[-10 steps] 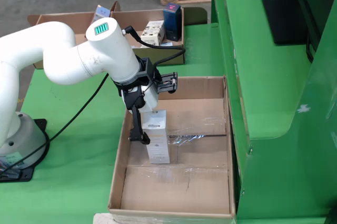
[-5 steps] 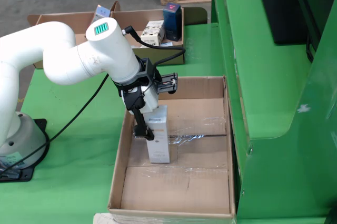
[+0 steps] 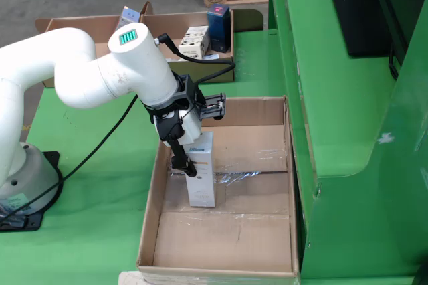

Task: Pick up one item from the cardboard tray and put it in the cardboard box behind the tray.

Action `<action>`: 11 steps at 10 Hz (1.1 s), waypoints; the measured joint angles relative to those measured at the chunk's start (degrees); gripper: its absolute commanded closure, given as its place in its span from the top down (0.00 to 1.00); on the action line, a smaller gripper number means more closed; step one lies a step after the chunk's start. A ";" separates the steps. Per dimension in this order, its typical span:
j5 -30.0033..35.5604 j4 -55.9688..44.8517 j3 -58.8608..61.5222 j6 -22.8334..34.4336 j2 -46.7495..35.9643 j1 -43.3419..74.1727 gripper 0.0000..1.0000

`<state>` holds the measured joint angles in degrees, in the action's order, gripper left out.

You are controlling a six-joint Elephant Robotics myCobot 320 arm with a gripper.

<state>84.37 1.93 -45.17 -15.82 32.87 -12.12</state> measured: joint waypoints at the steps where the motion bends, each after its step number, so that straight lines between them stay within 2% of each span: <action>1: 0.00 0.00 0.00 0.00 0.00 0.00 0.00; 11: -0.18 -0.35 0.17 0.18 -1.59 -1.06 0.00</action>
<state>84.19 1.58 -45.00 -15.64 31.28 -13.18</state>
